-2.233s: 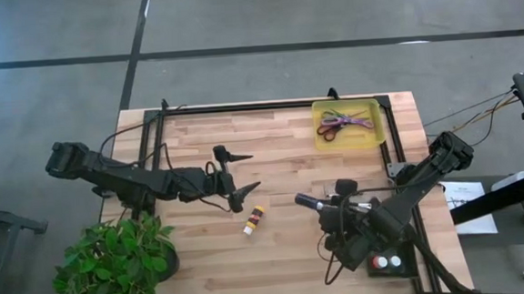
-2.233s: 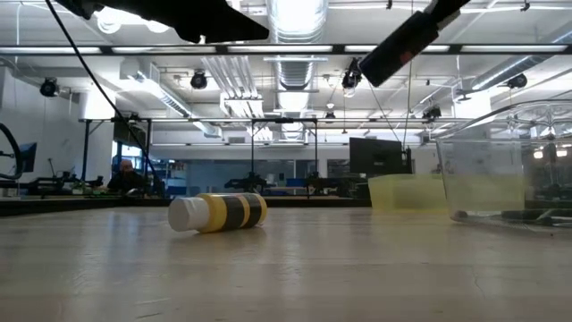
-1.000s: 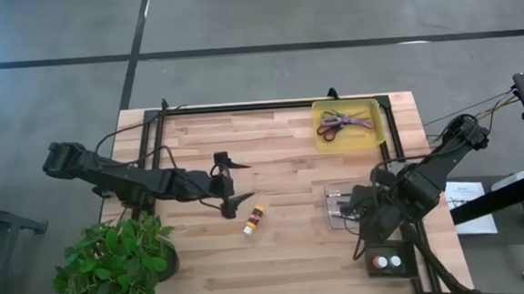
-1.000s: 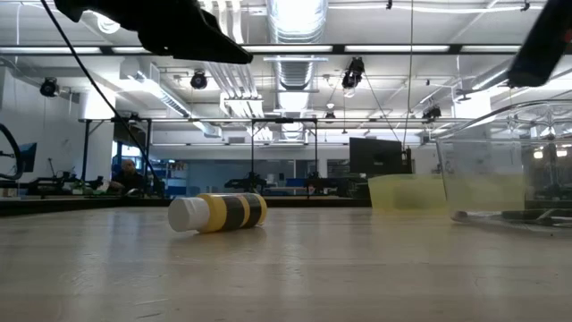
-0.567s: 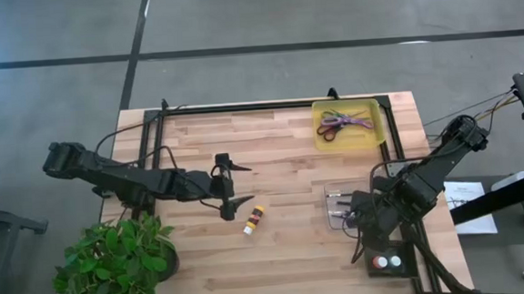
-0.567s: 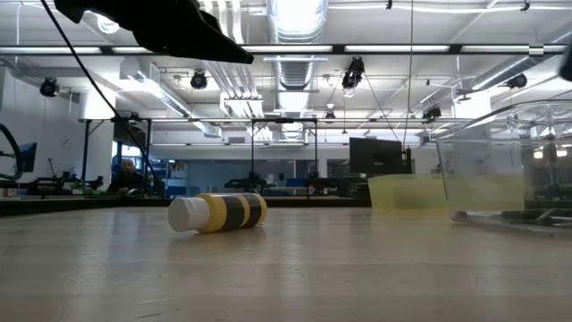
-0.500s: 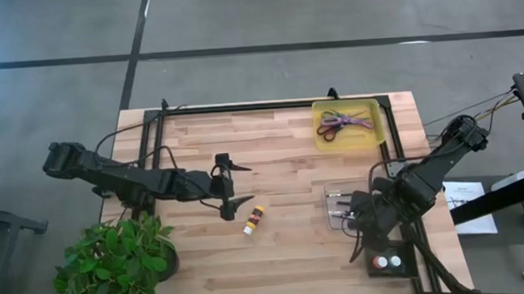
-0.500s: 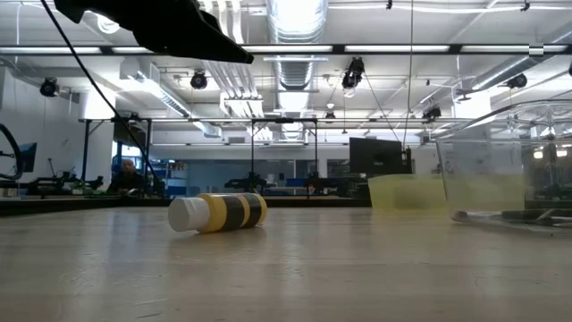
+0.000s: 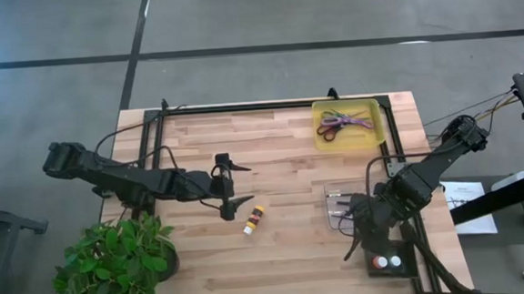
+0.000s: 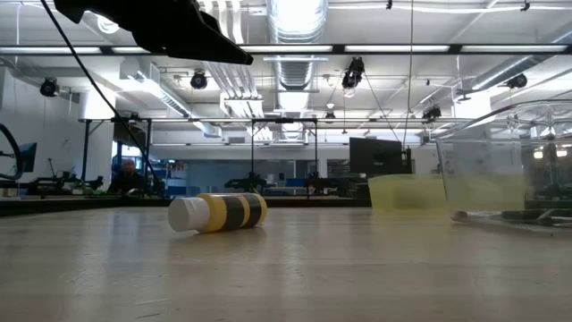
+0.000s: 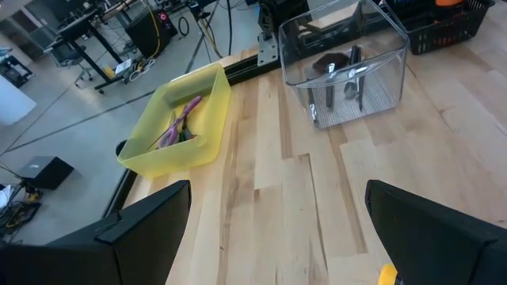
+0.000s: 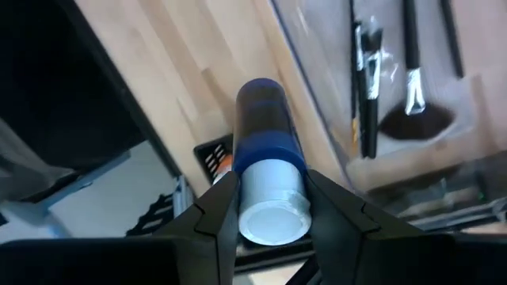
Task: Pick & Place Paint Supplies
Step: Put the blue paint bottle into the black bin
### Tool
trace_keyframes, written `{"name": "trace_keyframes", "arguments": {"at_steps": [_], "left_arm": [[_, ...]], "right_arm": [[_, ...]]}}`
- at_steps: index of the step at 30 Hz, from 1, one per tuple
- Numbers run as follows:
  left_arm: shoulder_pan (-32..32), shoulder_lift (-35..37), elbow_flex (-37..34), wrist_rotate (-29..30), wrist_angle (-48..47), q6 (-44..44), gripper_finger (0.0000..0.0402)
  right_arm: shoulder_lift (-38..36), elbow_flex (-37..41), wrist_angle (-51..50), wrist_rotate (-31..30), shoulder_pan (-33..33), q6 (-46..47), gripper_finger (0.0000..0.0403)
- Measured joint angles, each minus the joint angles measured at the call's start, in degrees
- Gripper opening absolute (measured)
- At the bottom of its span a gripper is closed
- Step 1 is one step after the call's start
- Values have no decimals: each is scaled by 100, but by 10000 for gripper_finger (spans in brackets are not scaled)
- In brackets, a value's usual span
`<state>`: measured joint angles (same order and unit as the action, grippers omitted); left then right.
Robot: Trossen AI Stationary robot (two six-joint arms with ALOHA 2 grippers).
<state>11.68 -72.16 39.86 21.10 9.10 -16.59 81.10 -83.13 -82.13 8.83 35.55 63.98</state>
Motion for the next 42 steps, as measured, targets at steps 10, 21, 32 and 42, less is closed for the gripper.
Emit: {"name": "trace_keyframes", "arguments": {"at_steps": [10,21,32,42], "left_arm": [[2,-2,0,0,-59,16,383],[2,-4,0,2,-274,64,383],[4,-4,0,2,-274,121,383],[4,-4,0,1,-271,166,383]], "right_arm": [[38,0,132,693,7,526,112],[451,-2,-71,1121,246,635,112],[614,7,-578,926,869,1091,112],[604,267,-390,617,1299,1484,112]]}}
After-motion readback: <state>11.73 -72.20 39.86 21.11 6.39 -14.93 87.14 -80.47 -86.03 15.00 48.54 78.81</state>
